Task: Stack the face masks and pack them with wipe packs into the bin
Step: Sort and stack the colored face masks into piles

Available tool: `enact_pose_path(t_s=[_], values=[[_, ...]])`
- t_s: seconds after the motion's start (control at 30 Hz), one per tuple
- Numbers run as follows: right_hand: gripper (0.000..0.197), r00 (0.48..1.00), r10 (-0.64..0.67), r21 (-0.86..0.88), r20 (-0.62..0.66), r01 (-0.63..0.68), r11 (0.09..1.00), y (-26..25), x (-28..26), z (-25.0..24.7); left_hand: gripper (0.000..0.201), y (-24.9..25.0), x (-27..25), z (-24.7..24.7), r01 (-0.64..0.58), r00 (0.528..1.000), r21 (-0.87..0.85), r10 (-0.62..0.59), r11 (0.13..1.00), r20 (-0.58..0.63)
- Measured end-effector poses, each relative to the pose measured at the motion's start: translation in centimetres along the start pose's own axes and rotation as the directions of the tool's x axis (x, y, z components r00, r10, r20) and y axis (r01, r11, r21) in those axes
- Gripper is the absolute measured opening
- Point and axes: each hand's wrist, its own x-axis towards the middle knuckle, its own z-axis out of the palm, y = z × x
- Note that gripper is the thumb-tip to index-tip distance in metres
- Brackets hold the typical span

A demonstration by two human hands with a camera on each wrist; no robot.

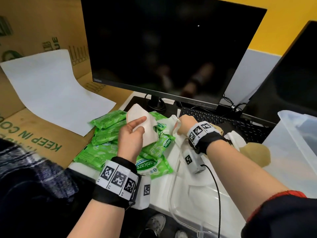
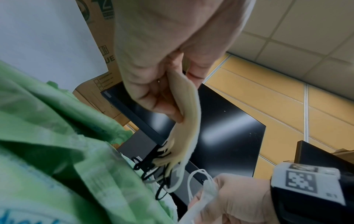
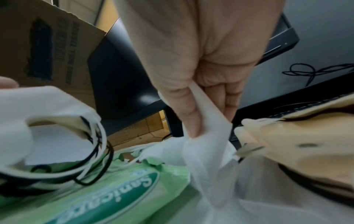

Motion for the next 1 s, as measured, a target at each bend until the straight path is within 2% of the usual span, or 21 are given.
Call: enact_pose_path(t_s=[0.17,0.33,0.43,0.5,0.6,0.63,0.7,0.77,0.9,1.0], values=[[0.027,0.990,0.082,0.186,-0.118,-0.060,0.981,0.7,-0.1,-0.4,0.038,0.0,-0.3,0.1,0.008,1.000,-0.027,-0.008,1.000,0.003],[0.023,0.979,0.044,0.231,-0.198,0.003,0.973,0.4,-0.4,-1.8,0.038,-0.3,0.0,0.1,0.020,1.000,-0.023,-0.021,1.000,-0.003],[0.042,0.979,-0.016,0.326,-0.205,0.083,0.942,0.1,0.1,-1.0,0.035,-0.5,-0.1,0.4,0.021,1.000,-0.029,-0.020,0.999,0.015],[0.047,0.990,-0.074,0.285,-0.121,0.106,0.953,-0.5,0.4,0.0,0.036,-0.5,-0.1,0.6,0.020,1.000,-0.040,-0.019,0.999,0.022],[0.040,0.993,-0.117,0.172,0.017,0.113,0.979,-1.4,0.4,0.7,0.036,-0.6,-0.1,0.6,0.017,1.000,-0.057,-0.015,0.998,0.021],[0.046,0.992,-0.123,0.162,0.040,0.115,0.980,-1.7,0.2,0.7,0.036,-0.6,-0.1,0.5,0.016,1.000,-0.061,-0.014,0.998,0.022],[0.057,0.988,-0.141,0.106,0.055,0.134,0.985,-2.0,0.1,0.4,0.036,-0.7,0.0,0.5,0.014,1.000,-0.058,-0.013,0.998,0.025],[0.057,0.989,-0.142,0.035,0.050,0.141,0.989,-2.2,0.3,0.1,0.036,-0.8,0.1,0.5,0.016,1.000,-0.049,-0.015,0.999,0.023],[0.034,0.994,-0.106,-0.042,0.028,0.107,0.993,-2.4,0.5,-0.2,0.035,-1.2,0.2,0.5,0.016,1.000,-0.043,-0.015,0.999,0.026],[0.022,0.995,-0.099,-0.038,-0.006,0.099,0.994,-2.3,0.2,-0.4,0.034,-1.3,0.3,0.4,0.019,0.999,-0.047,-0.017,0.999,0.027]])
